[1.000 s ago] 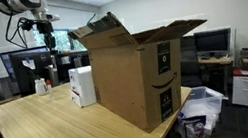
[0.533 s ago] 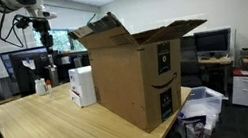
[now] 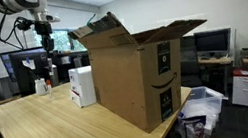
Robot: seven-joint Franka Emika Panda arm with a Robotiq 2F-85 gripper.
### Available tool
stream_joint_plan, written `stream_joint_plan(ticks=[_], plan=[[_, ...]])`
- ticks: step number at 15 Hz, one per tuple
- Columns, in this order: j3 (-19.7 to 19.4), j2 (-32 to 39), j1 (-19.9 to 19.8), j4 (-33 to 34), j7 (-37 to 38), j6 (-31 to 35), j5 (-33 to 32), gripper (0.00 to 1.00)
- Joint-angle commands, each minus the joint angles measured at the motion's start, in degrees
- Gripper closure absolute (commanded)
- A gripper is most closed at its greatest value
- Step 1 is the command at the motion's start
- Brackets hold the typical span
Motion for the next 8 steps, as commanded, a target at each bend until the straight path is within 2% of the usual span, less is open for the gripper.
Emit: stream_joint_plan(ticks=[1, 8], plan=[[-0.07, -2.58, -1.18, -3.82, -3.58, 1.84, 3.13, 0.93], [1.08, -5.62, -0.59, -7.92, -3.15, 3.41, 4.43, 0.93]])
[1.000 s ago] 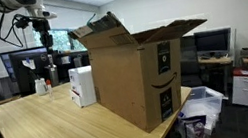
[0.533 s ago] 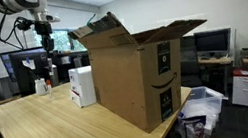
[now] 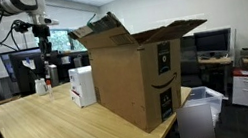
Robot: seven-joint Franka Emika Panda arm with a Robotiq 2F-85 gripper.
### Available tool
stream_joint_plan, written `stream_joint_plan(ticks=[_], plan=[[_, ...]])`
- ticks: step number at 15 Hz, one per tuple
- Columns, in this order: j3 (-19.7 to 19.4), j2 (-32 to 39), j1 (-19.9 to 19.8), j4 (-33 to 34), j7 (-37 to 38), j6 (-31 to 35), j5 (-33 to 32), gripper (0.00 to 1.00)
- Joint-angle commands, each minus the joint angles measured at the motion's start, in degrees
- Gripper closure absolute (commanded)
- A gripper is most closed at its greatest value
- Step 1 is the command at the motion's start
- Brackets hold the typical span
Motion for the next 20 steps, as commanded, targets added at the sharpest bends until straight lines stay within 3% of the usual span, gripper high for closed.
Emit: stream_joint_plan(ticks=[1, 20], plan=[[1.11, -3.79, -0.46, -4.14, -1.15, 1.95, 1.95, 0.93], [2.14, -3.42, -0.88, -4.90, -1.29, 3.77, 1.32, 0.93]])
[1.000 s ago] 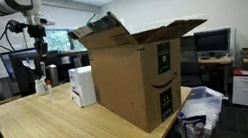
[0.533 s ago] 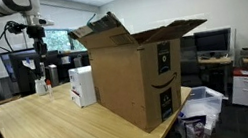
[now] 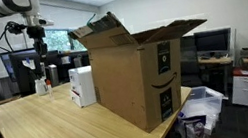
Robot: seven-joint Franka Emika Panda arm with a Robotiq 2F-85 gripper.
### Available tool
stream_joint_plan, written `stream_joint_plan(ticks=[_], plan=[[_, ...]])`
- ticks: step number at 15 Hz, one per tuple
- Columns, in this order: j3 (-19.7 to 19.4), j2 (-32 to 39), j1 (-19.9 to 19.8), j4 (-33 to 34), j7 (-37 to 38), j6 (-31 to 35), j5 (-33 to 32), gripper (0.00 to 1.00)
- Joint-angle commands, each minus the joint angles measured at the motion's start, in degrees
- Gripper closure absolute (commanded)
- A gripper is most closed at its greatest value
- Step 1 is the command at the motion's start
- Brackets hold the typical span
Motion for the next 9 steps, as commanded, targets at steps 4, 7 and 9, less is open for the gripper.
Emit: stream_joint_plan(ticks=[4, 7, 9], plan=[[0.56, -0.38, -0.99, -1.12, -1.03, 2.08, -0.24, 0.93], [0.70, -0.49, -0.98, -1.22, -0.57, 1.93, -0.44, 0.93], [0.73, -0.46, -1.07, -1.23, -0.42, 1.91, -0.88, 0.93]])
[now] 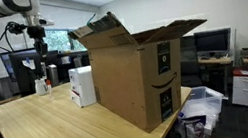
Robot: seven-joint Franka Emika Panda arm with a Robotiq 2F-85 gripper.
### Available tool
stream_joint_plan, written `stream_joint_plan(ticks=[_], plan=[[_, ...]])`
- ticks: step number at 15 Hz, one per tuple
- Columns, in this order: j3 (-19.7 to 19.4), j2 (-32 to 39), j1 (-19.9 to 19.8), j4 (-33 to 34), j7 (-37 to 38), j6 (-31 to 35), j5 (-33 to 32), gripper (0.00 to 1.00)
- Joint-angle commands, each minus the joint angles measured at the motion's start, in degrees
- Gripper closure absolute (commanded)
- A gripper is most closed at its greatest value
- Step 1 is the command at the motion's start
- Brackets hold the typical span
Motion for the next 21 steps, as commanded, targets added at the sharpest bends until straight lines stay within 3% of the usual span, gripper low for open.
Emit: stream_joint_plan(ticks=[1, 21], plan=[[0.73, -0.53, -1.06, -1.19, -0.33, 1.35, -0.94, 0.93], [1.32, -0.30, -1.10, -2.37, 0.83, 3.97, -3.38, 0.93]])
